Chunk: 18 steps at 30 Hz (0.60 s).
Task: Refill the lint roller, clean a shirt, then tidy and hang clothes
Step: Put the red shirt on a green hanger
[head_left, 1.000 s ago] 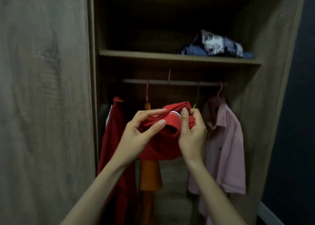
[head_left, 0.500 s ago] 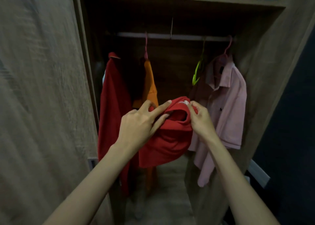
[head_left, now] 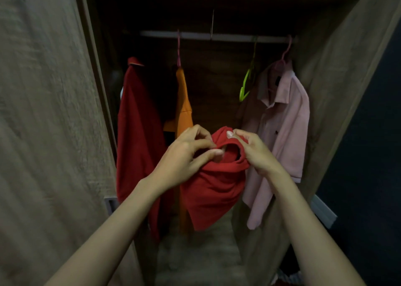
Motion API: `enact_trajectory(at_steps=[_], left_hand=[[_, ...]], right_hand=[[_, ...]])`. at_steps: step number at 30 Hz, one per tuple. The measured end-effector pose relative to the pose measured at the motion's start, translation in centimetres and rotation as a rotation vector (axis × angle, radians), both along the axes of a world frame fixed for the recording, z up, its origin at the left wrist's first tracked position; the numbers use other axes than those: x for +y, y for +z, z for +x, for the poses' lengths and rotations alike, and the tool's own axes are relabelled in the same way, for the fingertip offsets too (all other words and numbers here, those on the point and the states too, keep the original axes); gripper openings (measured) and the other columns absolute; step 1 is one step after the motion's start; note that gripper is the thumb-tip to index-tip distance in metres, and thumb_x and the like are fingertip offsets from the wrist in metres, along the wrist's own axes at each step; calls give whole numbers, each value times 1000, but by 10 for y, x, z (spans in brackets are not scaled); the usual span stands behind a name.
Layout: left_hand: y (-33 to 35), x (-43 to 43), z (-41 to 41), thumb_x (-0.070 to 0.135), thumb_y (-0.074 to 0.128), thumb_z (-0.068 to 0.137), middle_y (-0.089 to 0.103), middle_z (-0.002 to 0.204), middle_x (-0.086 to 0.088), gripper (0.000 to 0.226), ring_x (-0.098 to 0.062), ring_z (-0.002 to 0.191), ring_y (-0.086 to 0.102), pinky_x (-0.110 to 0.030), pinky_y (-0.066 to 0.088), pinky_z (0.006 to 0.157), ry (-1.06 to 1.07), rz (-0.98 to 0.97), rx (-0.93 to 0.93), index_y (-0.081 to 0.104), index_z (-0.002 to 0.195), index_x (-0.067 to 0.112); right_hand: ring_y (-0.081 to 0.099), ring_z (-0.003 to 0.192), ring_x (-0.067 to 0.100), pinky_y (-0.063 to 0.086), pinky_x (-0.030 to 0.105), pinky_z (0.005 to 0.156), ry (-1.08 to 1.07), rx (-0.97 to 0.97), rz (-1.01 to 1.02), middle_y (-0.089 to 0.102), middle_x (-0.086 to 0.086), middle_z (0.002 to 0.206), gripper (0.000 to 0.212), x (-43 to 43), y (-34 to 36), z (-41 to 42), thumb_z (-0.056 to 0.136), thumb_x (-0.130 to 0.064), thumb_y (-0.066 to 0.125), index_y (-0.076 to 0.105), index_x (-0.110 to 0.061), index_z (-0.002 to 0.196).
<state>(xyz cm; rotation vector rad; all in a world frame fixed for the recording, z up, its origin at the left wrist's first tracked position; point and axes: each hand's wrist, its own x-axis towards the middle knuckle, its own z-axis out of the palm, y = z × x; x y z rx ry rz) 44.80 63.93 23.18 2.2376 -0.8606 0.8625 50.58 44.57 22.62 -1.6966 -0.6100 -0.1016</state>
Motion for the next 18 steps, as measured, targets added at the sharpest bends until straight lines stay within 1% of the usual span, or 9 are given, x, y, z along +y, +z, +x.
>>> enact_trajectory(at_steps=[3, 4, 5, 7, 10, 12, 14, 16, 18], left_hand=[[1, -4, -1, 42, 54, 91, 56, 98, 11, 22, -12, 97, 54, -29, 42, 89, -115, -134, 149, 66, 79, 27], [2, -5, -2, 42, 53, 91, 56, 94, 15, 22, -11, 95, 53, -27, 40, 89, -135, -166, 194, 62, 76, 31], [4, -7, -3, 42, 51, 93, 56, 88, 16, 25, -8, 91, 52, -23, 39, 86, -144, -193, 228, 59, 72, 31], [6, -10, -5, 36, 49, 97, 49, 70, 14, 34, -1, 74, 47, -17, 37, 74, -185, -278, 318, 52, 67, 21], [7, -15, -4, 26, 46, 101, 39, 65, 2, 39, -3, 62, 38, -17, 33, 60, -222, -422, 441, 45, 68, 4], [5, -15, -3, 28, 45, 100, 35, 66, -1, 37, -6, 61, 35, -20, 32, 58, -181, -456, 445, 44, 69, 7], [3, -11, 1, 31, 45, 101, 34, 67, -2, 38, -9, 61, 34, -25, 31, 59, -138, -496, 456, 44, 71, 8], [0, -7, 3, 35, 45, 101, 39, 69, -5, 44, -14, 64, 37, -31, 33, 63, -119, -527, 471, 44, 72, 1], [-1, -5, 5, 40, 45, 98, 47, 73, -10, 51, -20, 69, 44, -37, 37, 67, -133, -549, 492, 47, 79, -7]], right_hand=[[46, 82, 18, 39, 33, 74, 65, 52, 10, 52, 8, 83, 40, -5, -7, 4, 90, -36, 57, 60, 4, 87], [48, 88, 20, 41, 35, 79, 75, 68, 15, 55, 10, 91, 40, -7, -11, 6, 91, -32, 57, 60, 8, 96], [52, 93, 19, 44, 32, 83, 72, 79, 17, 59, 11, 97, 35, -8, -14, 6, 94, -25, 54, 61, 8, 103], [58, 98, 15, 49, 23, 84, 56, 91, 3, 64, 12, 104, 27, -8, -20, 5, 97, -12, 48, 61, 5, 113], [59, 91, 10, 48, 21, 80, -6, 67, -28, 68, 17, 100, 25, -5, -27, 4, 96, -11, 50, 61, 7, 111], [60, 90, 7, 47, 19, 81, -87, 32, 11, 67, 7, 98, 25, 1, -27, -1, 97, -20, 48, 64, -3, 104], [61, 90, 9, 48, 22, 82, -203, 14, 134, 67, 1, 103, 33, 8, -24, -12, 95, -37, 42, 66, -16, 101], [61, 84, 6, 48, 16, 77, -237, -9, 223, 67, -1, 106, 43, 15, -23, -28, 90, -46, 37, 67, -19, 103], [61, 87, 2, 46, 11, 77, -203, -42, 208, 69, -4, 106, 44, 25, -28, -42, 88, -47, 40, 67, -17, 107]])
